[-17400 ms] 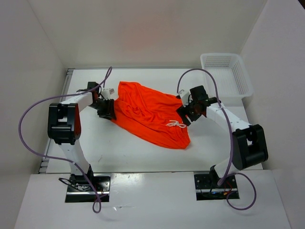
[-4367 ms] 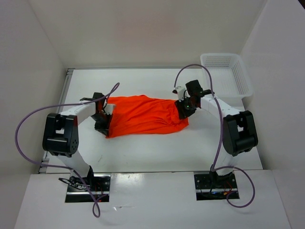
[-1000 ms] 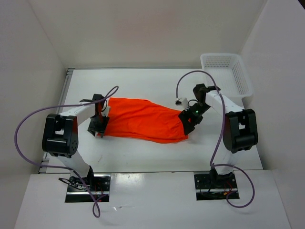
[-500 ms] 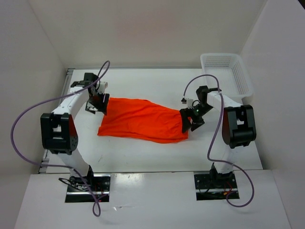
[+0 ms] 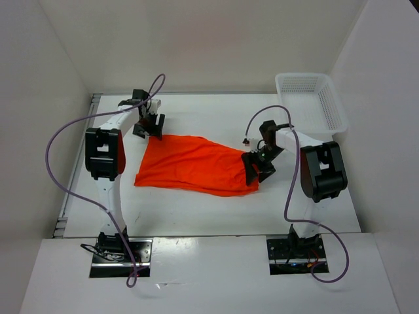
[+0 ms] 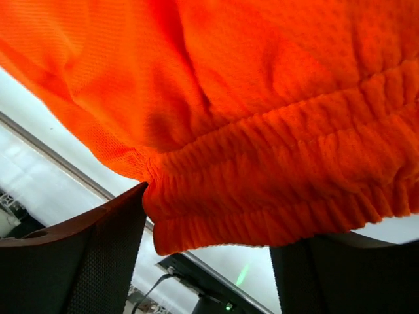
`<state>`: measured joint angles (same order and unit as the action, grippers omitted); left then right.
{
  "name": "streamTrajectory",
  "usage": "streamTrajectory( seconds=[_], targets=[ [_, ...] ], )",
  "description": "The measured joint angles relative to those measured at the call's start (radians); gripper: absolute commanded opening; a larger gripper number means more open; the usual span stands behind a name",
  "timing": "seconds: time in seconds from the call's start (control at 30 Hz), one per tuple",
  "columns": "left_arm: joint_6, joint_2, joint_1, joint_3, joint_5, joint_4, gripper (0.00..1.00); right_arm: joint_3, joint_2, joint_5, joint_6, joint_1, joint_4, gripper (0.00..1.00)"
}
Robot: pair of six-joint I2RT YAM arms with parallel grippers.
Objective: Fold and stack the shorts
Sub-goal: Fold the shorts
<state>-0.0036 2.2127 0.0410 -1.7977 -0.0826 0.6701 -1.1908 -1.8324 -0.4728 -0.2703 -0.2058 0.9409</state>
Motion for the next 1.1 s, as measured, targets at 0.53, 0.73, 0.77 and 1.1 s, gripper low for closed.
streamTrajectory(
  seconds=[0.53, 0.73, 0.77, 1.1],
  targets=[
    [0.0, 0.061, 0.002, -0.066, 0.046, -0.032, 0.0, 0.031, -0.027, 0.063, 0.044, -0.019, -0.034, 0.0],
    [-0.001, 0.109, -0.006, -0.162, 0.093, -0.048, 0.14, -0.075, -0.063, 0.104, -0.006, 0.026, -0.045, 0.04],
    [-0.002, 0.111, -0.006, -0.169, 0.098, -0.048, 0.18, -0.119, -0.087, 0.116, -0.021, 0.042, -0.05, 0.06],
    [0.004, 0.08, -0.006, -0.111, 0.131, -0.061, 0.99, -0.34, -0.199, 0.14, -0.09, 0.106, -0.089, 0.7]
  ],
)
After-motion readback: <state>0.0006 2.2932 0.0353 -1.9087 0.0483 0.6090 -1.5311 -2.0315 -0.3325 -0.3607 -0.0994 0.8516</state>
